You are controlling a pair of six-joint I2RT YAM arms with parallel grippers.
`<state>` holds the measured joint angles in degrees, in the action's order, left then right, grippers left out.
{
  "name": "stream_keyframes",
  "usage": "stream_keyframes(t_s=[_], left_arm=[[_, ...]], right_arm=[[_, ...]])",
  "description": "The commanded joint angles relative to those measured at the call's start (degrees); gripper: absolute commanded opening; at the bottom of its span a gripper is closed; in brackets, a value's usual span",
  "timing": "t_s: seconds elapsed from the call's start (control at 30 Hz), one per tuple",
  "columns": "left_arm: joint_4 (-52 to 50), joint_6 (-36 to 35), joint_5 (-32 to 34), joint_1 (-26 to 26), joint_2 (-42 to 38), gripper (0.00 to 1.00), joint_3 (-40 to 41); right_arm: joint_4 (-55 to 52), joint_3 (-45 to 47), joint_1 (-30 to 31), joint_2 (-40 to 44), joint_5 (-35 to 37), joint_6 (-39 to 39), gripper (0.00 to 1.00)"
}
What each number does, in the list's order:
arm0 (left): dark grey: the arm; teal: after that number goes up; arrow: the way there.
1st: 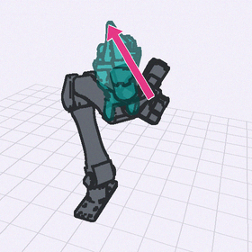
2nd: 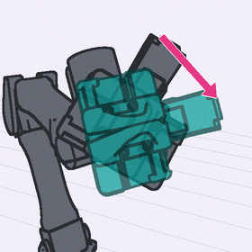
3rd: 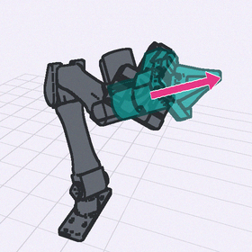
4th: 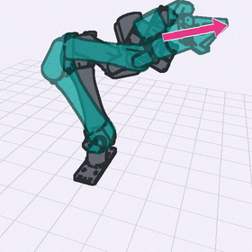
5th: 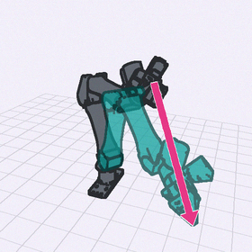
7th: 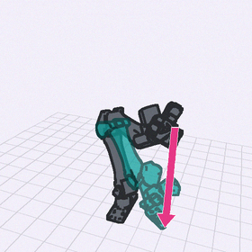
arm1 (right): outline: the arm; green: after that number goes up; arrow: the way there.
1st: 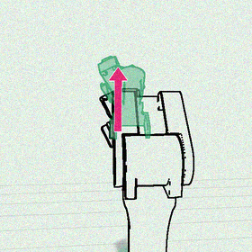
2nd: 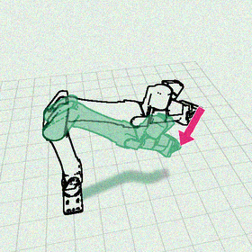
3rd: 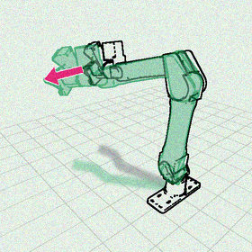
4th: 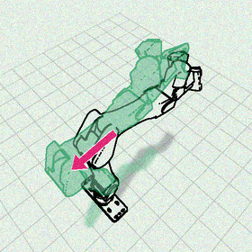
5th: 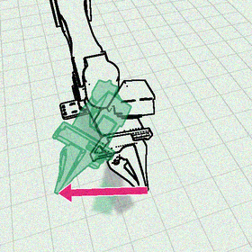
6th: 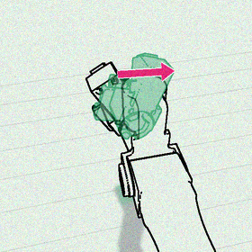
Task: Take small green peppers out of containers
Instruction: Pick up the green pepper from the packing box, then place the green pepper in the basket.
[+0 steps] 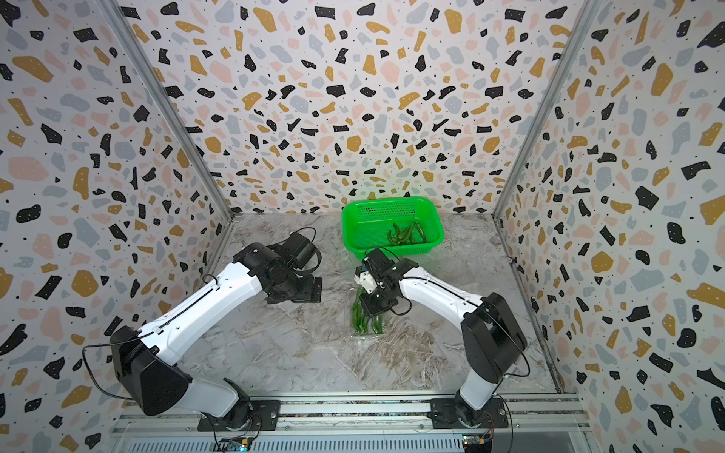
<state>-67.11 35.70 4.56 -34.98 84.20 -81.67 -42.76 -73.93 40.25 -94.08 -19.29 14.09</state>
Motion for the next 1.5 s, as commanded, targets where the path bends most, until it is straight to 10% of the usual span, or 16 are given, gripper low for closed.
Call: stream_keyframes(t_s=[0.0, 0.37, 0.67, 0.93, 1.47], left_arm=[[0.9, 0.1, -0.9, 0.4, 0.6, 0.95, 0.4], [0.8, -1.4, -1.7, 0.4, 2.7, 0.95, -1.7], [1.4, -0.4, -2.6, 0.4, 2.4, 0.95, -0.1], [1.3, 0.5, -2.9, 0.4, 1.5, 0.96, 1.0], [2.7, -0.8, -4.8, 0.4, 5.3, 0.96, -1.6]], right_arm=[[-4.2, -3.5, -2.7, 3.3, -0.9, 0.4, 0.11], [0.1, -22.5, -14.4, -3.9, 0.8, -2.6, 0.10], [13.8, -35.4, -21.4, -26.5, 1.4, 2.2, 0.10], [3.2, -60.6, -22.0, -47.0, 3.5, -1.5, 0.10], [8.7, -27.0, -18.4, -25.5, 2.3, 2.0, 0.19]])
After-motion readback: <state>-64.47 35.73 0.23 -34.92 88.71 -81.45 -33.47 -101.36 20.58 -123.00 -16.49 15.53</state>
